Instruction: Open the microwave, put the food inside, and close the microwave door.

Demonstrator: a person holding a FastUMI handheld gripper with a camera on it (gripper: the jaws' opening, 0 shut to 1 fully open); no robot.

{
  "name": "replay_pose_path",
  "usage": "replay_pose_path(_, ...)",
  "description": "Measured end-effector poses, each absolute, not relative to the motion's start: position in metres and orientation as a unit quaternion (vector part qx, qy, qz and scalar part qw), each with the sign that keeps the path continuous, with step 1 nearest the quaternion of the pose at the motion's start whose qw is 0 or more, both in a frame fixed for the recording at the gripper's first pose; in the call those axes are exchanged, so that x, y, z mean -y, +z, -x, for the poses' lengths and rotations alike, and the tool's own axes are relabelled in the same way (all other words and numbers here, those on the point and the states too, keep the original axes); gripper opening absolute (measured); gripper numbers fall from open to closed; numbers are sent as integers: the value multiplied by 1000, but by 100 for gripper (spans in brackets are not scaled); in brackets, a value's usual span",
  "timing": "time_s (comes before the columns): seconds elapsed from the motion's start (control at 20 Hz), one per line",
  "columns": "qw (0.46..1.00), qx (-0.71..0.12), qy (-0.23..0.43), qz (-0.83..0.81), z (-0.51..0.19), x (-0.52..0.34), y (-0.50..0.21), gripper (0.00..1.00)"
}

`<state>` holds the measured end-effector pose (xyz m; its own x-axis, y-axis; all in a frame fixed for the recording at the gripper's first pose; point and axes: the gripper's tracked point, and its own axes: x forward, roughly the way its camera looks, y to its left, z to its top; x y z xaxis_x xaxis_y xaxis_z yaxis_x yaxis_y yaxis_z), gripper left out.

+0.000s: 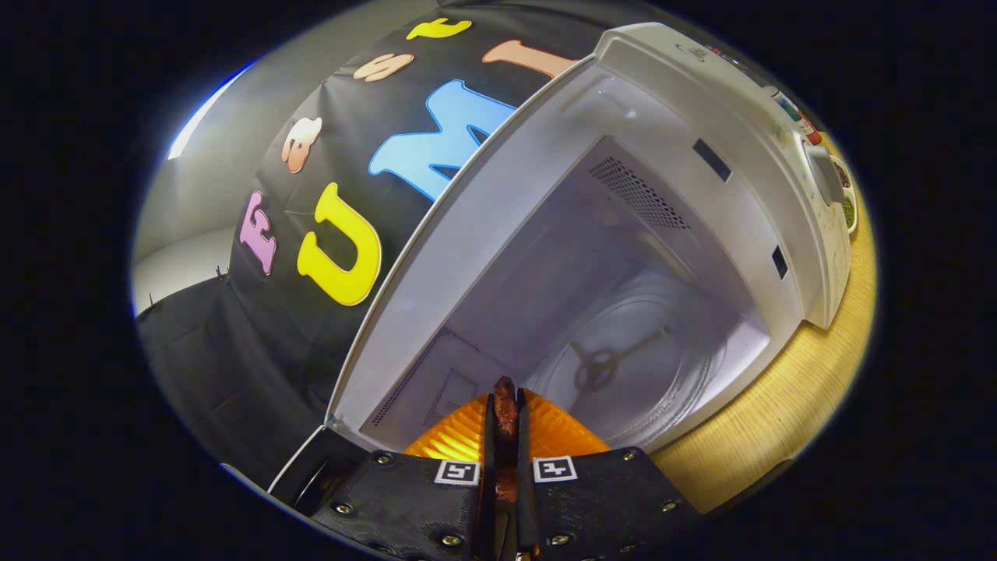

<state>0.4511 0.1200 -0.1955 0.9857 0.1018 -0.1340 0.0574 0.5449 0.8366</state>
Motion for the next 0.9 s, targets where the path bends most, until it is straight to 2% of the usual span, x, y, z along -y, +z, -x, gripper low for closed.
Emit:
replay_pose_path(0.35, 882, -79, -27, -463, -483, -110, -221, 12)
replay_pose_path(0.7, 905, -59, -72, -415, -502, -92, -231, 20)
replay_pose_path(0.8, 917, -69, -90, -382, -502, -84, -238, 31)
replay_pose_path(0.85, 923, -71, -92, -368, -499, -81, -239, 32)
replay_pose_path(0.9, 927, -71, -93, -357, -499, -76, -237, 39)
